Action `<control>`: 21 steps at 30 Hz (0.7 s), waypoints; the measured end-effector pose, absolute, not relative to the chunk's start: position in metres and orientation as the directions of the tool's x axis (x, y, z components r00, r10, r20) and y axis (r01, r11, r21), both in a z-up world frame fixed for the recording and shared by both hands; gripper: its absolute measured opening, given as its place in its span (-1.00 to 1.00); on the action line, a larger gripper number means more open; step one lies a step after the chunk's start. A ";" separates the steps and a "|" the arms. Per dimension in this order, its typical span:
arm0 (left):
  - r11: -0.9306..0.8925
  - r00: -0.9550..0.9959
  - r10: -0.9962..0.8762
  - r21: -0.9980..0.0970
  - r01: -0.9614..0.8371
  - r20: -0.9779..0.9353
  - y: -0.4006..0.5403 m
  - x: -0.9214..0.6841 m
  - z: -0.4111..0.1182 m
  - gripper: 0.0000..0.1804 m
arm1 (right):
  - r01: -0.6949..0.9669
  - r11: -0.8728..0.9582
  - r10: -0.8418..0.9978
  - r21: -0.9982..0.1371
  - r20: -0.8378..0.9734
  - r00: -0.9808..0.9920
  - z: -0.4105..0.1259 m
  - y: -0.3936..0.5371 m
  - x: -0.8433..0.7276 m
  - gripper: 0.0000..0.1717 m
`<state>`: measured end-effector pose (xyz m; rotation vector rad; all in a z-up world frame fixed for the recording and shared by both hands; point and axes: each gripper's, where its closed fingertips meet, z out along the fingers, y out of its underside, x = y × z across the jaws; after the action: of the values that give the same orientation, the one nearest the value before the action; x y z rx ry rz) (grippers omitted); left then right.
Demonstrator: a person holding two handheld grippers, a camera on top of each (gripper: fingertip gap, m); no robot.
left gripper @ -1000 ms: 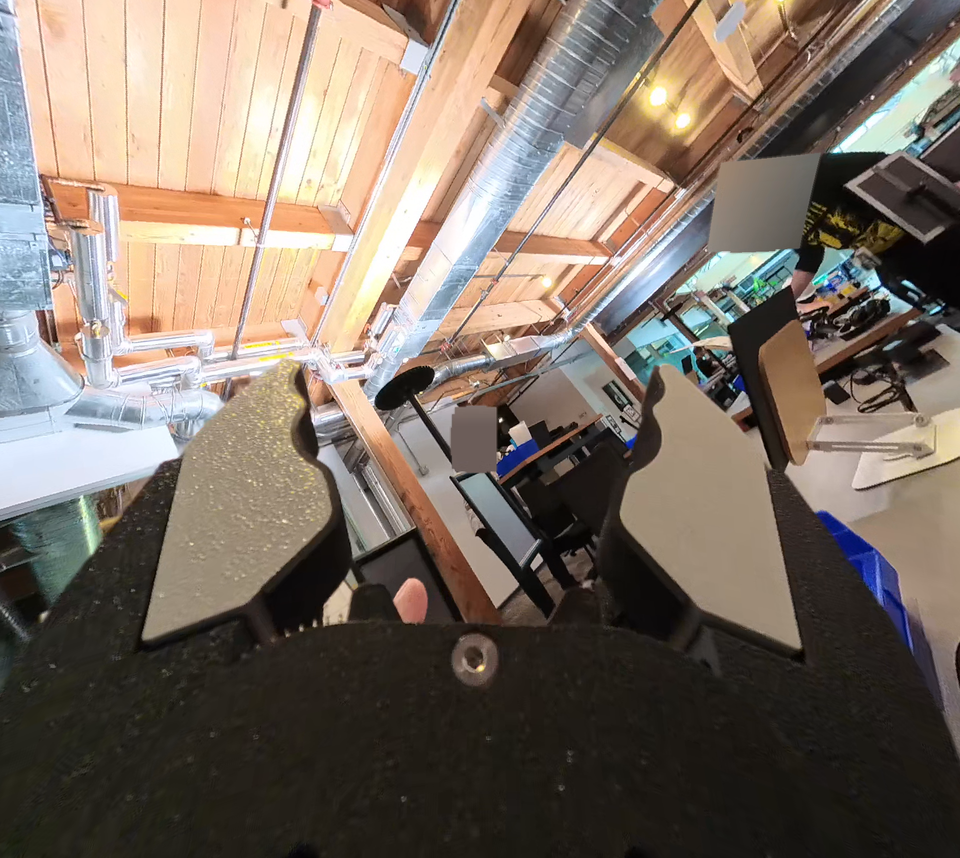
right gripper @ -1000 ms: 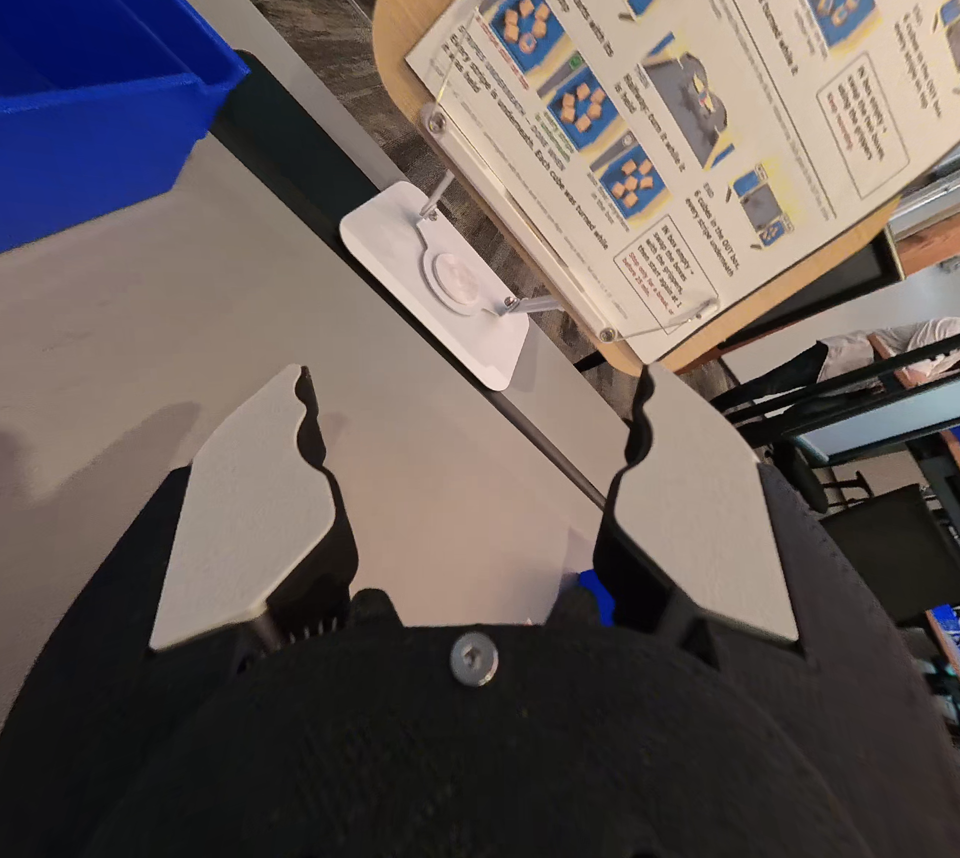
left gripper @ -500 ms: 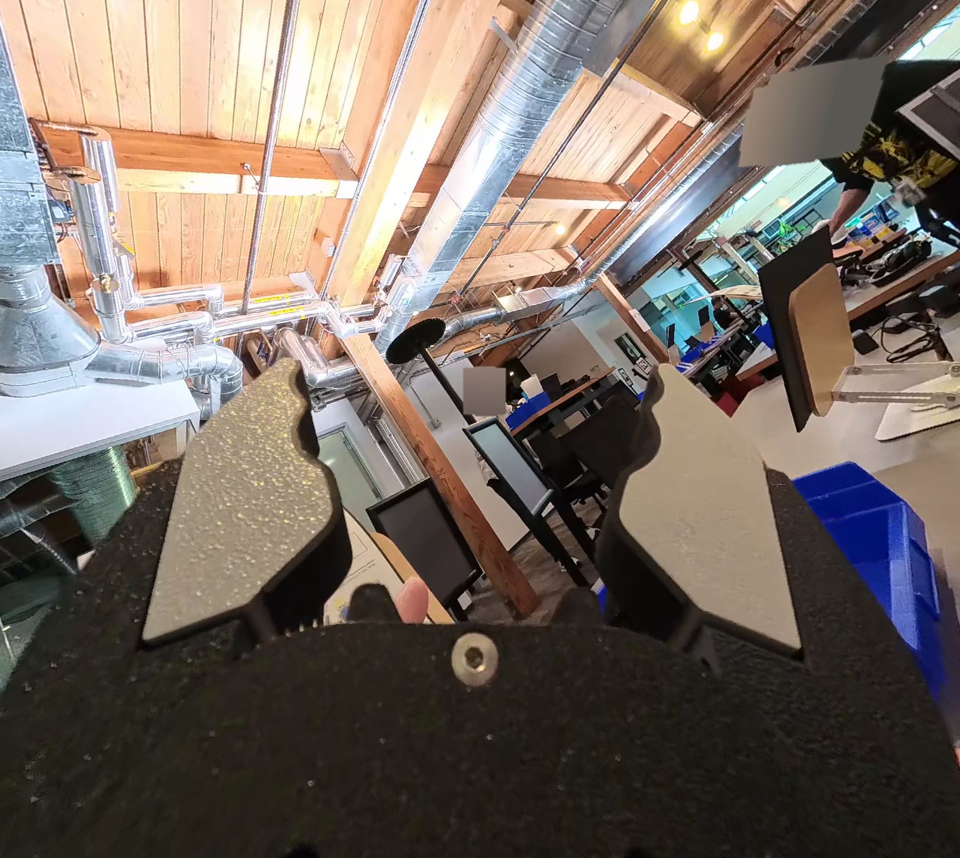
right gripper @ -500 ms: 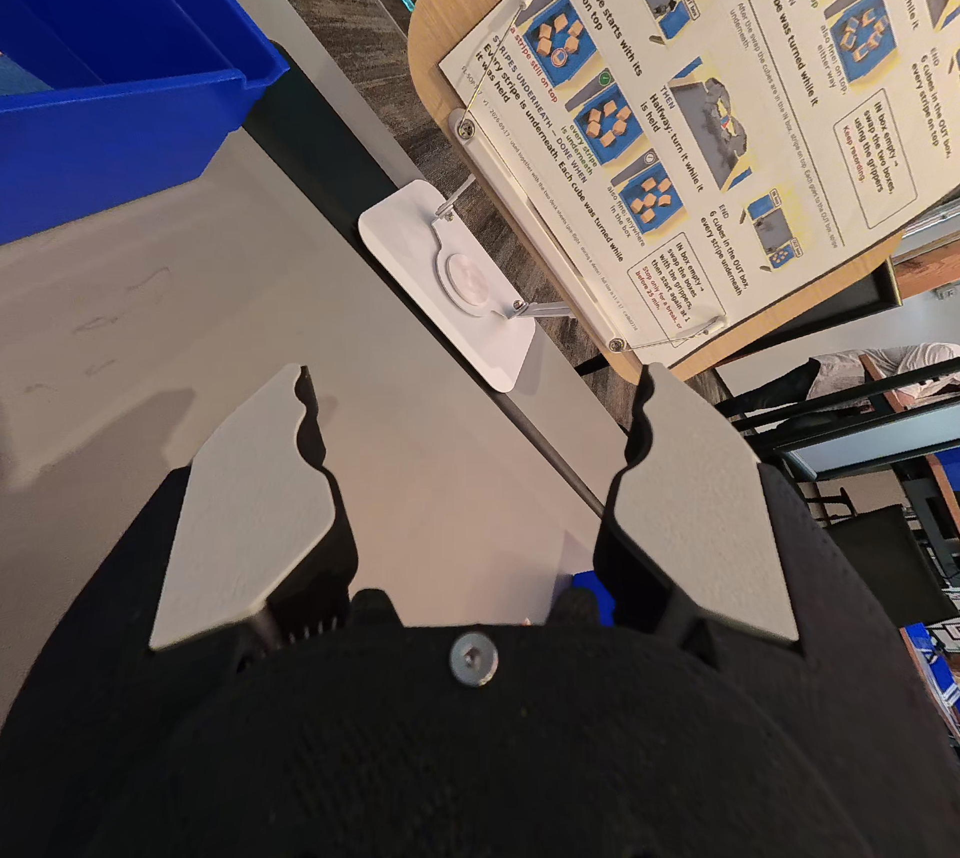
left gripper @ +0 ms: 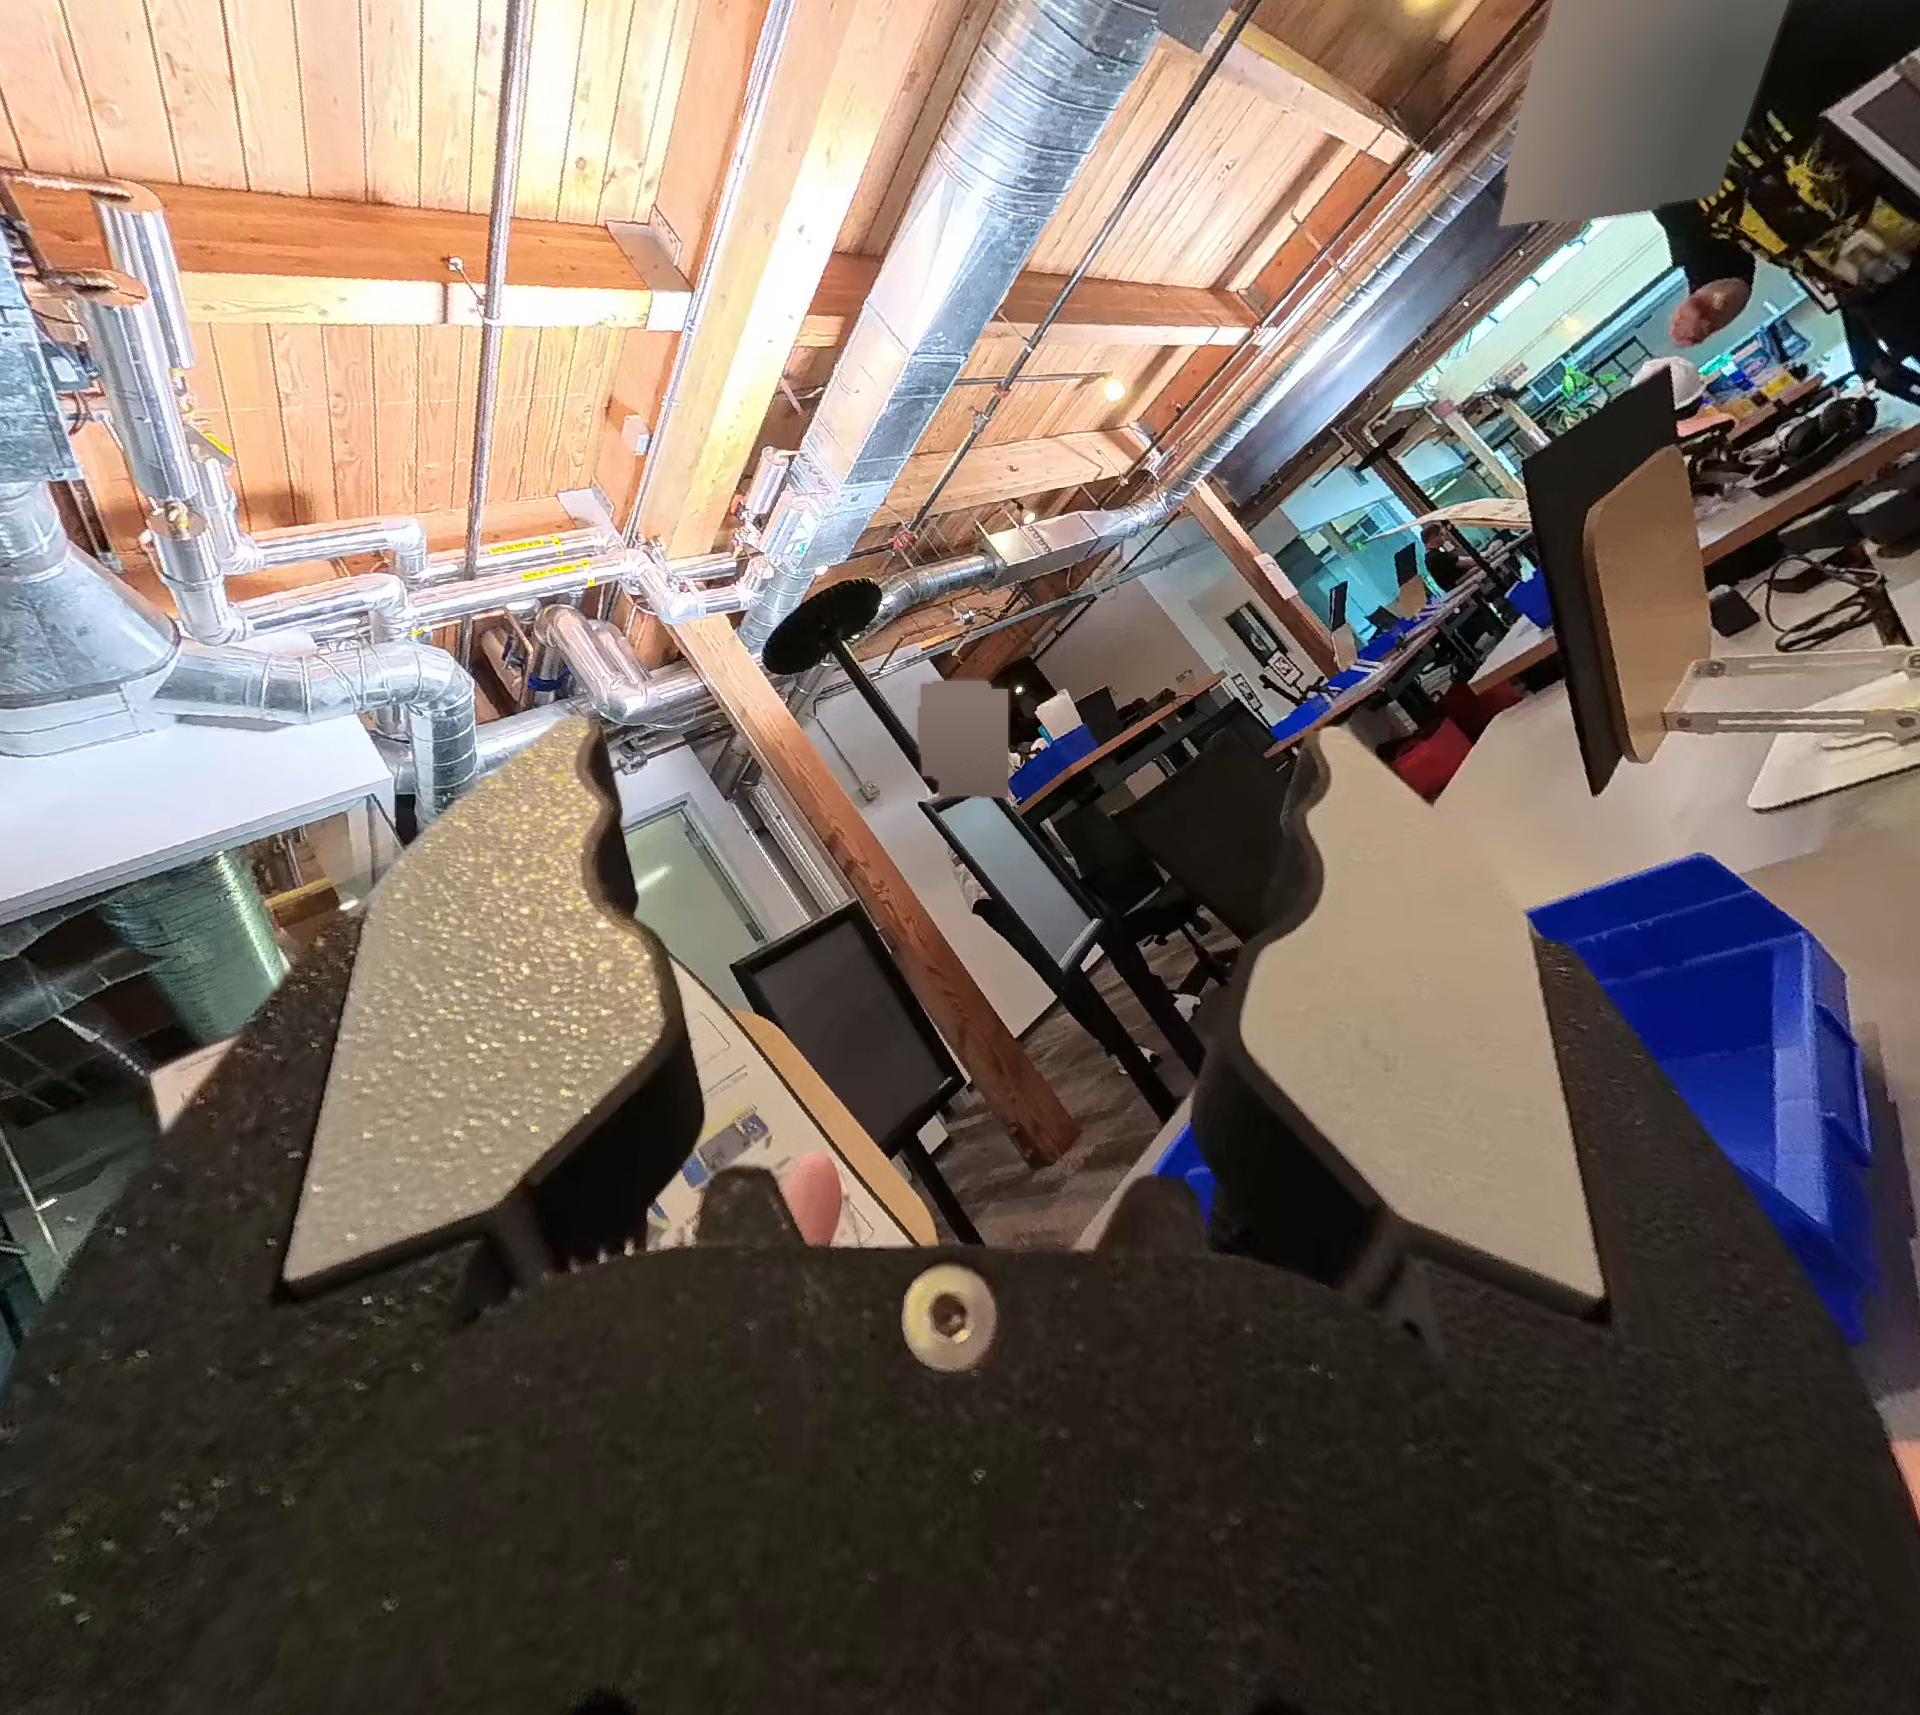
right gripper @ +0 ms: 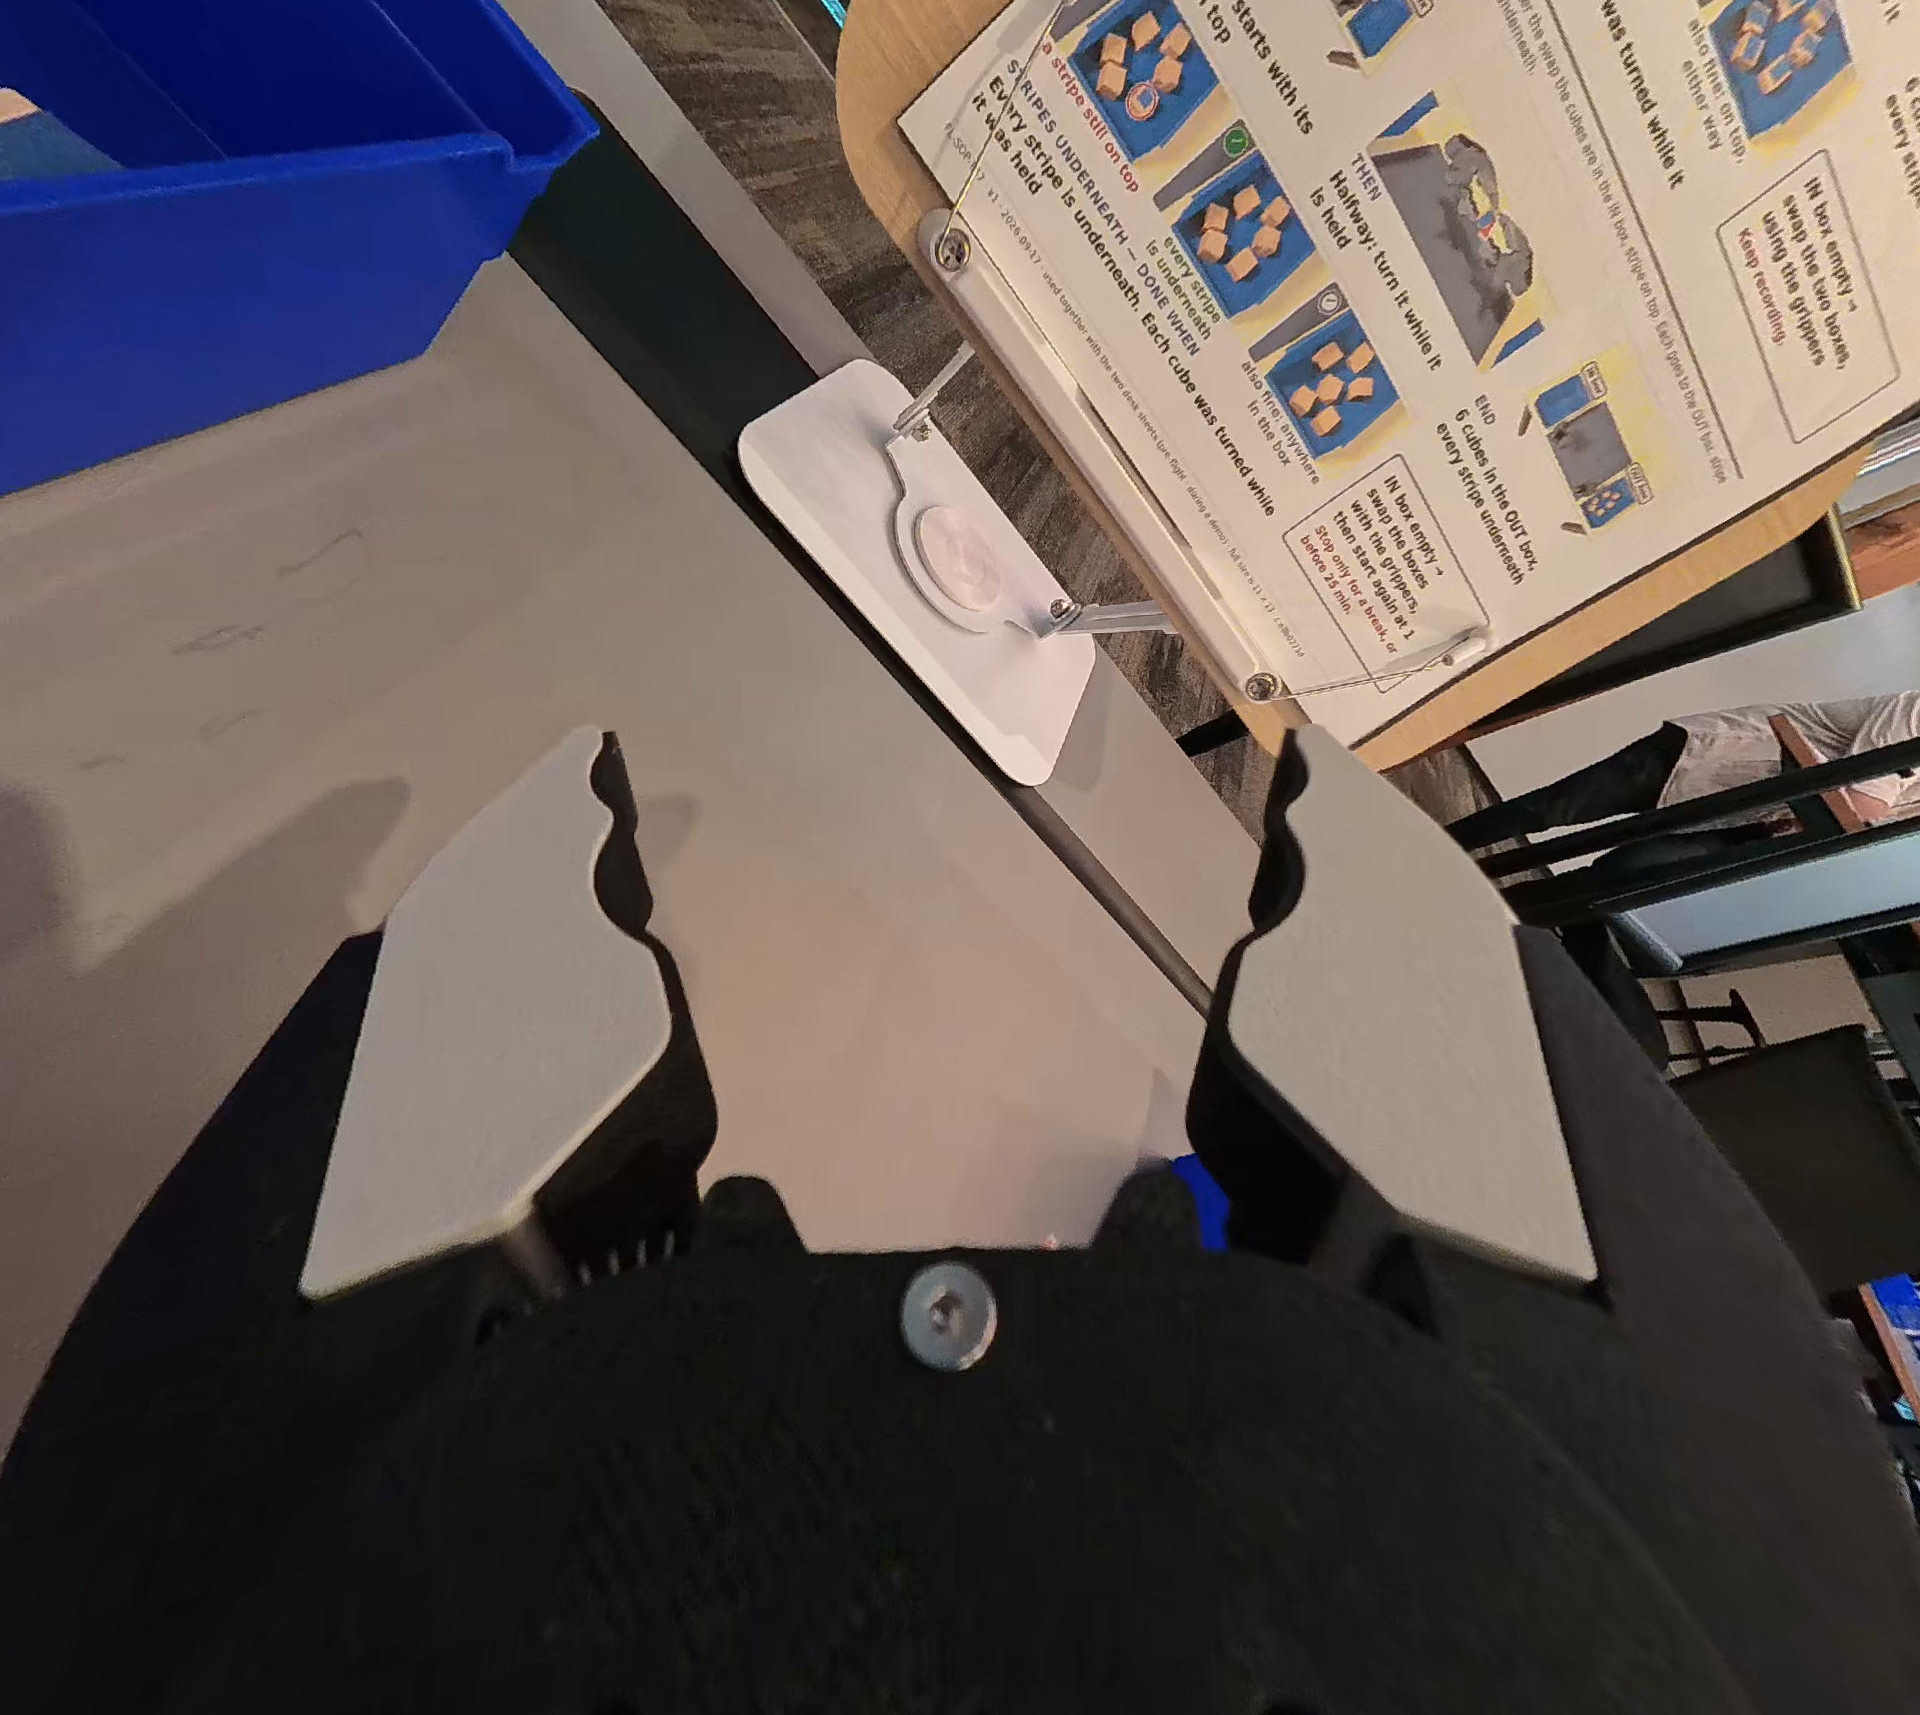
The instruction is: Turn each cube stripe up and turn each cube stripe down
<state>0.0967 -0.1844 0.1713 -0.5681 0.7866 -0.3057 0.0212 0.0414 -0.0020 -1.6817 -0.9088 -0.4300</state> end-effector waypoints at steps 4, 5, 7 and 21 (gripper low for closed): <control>0.817 0.681 -0.472 -0.568 0.099 -0.559 -0.197 0.089 0.184 0.32 | 0.751 -0.086 0.352 -0.655 0.685 0.638 -0.004 0.043 0.022 0.35; 0.823 0.687 -0.461 -0.559 0.095 -0.562 -0.198 0.087 0.186 0.32 | 0.750 -0.088 0.354 -0.656 0.683 0.639 -0.004 0.043 0.022 0.35; 0.835 0.698 -0.438 -0.545 0.081 -0.567 -0.200 0.082 0.190 0.31 | 0.749 -0.093 0.355 -0.656 0.681 0.641 -0.005 0.044 0.024 0.35; 0.476 0.913 -0.304 -0.874 -0.101 -0.272 -0.094 -0.073 0.222 0.12 | 0.630 -0.130 0.352 -0.766 0.558 0.751 0.014 0.065 0.105 0.31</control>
<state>-0.0733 -0.0941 0.2223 -1.0767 0.4226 -0.1287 0.1054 0.0649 0.0140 -1.7405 -0.7768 -0.2850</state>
